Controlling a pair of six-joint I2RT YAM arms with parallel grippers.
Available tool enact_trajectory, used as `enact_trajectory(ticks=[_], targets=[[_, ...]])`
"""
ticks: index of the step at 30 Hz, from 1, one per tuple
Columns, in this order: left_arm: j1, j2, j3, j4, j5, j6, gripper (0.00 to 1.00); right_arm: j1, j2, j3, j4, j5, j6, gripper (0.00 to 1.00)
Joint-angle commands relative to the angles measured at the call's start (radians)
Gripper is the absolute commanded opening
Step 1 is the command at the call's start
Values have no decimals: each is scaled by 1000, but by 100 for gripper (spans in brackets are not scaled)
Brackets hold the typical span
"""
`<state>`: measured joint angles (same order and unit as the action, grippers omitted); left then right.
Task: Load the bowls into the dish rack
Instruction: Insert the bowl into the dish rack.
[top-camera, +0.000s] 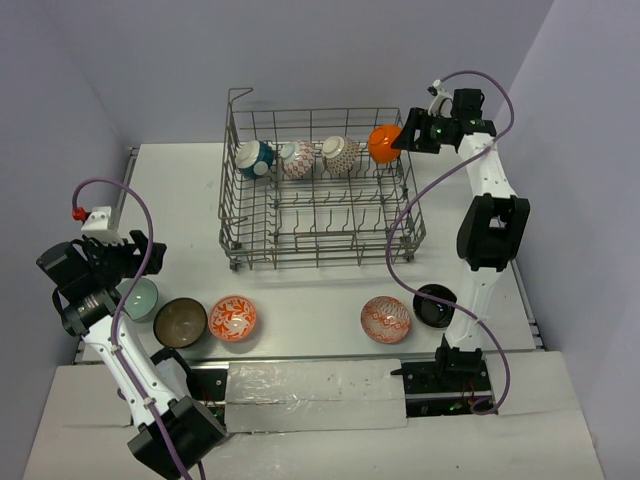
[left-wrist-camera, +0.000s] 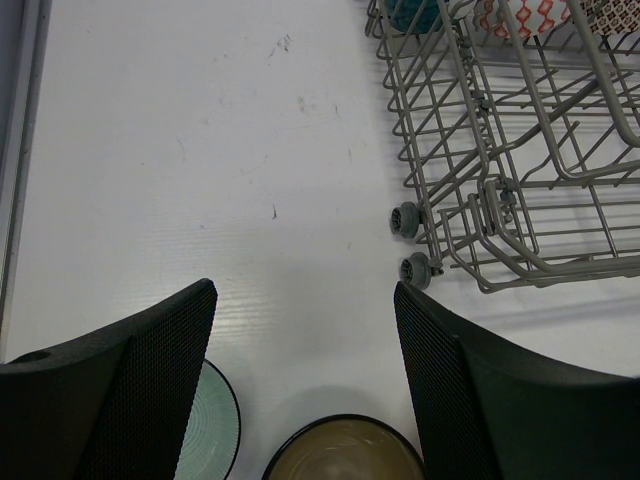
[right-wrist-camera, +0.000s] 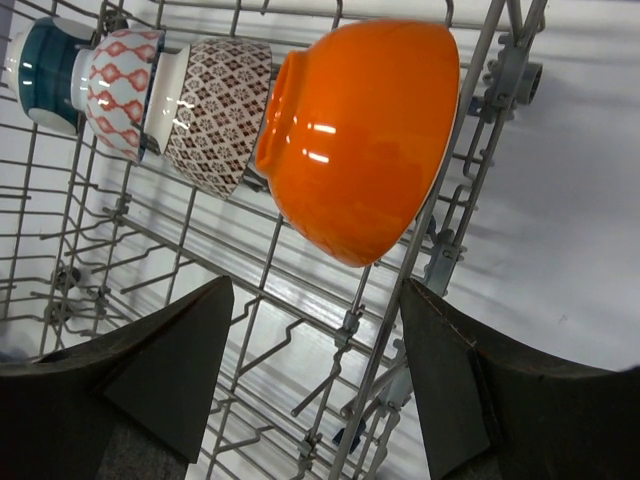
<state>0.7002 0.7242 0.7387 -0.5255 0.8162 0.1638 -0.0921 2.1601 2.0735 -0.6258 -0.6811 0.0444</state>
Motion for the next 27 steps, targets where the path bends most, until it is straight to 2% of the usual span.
enact_trajectory(ticks=[1, 7, 11, 19, 27], targets=[[9, 0, 7, 1, 40, 17, 77, -6, -66, -26, 34, -44, 5, 75], [10, -8, 4, 2, 46, 17, 77, -5, -138, -124, 66, -72, 8, 74], [10, -8, 7, -1, 51, 20, 77, -5, -155, -130, 63, -101, 12, 74], [12, -9, 5, -1, 55, 20, 77, 2, -243, -219, 187, -149, 54, 74], [13, -9, 5, 1, 58, 22, 77, 6, -285, -239, 242, -170, 84, 74]])
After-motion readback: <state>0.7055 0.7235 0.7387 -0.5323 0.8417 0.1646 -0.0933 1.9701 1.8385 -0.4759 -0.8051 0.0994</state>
